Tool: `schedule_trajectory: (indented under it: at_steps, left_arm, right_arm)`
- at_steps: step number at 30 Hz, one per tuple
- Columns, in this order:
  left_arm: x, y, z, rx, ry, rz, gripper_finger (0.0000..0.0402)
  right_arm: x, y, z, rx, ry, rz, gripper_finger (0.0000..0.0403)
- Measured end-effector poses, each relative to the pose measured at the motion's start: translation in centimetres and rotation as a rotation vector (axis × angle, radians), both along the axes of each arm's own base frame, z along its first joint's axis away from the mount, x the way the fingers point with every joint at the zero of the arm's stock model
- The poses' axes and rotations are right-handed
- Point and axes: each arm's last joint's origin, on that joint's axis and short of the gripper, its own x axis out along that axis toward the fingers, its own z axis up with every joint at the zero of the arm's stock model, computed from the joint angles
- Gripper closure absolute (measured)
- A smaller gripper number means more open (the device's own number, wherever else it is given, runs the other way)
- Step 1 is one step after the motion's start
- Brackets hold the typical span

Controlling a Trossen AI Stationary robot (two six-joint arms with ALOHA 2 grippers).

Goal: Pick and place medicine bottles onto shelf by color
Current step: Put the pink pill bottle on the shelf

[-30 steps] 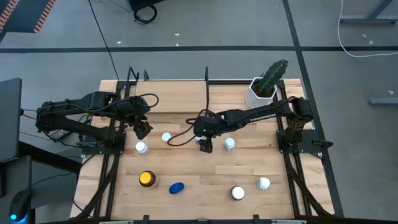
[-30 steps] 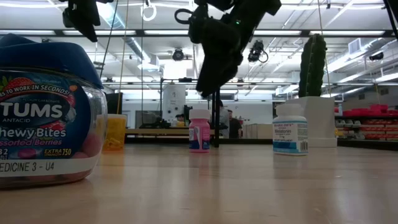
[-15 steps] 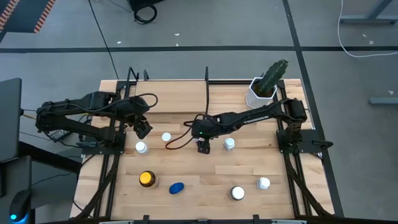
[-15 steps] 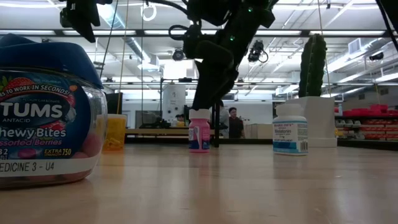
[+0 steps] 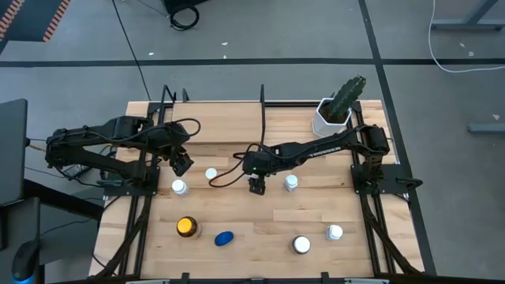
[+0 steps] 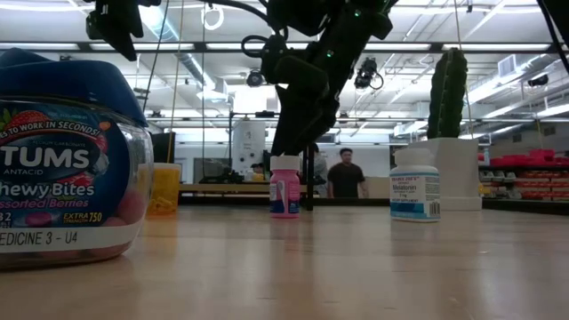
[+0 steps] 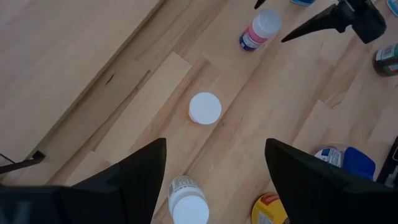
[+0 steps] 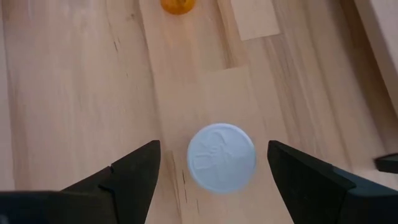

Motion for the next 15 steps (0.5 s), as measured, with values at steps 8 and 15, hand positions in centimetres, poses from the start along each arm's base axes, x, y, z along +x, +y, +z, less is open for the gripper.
schedule_trajectory:
  at_steps: [8,15]
  left_arm:
    - [0.00,0.00,0.00,0.001,0.000,-0.001,0.0123]
    - [0.00,0.00,0.00,0.001,0.000,-0.001,0.0122]
  right_arm:
    - [0.02,0.00,-0.07,-0.002,0.002,0.003,0.0099]
    - [-0.03,-0.02,-0.53,-0.016,-0.009,0.012,0.0099]
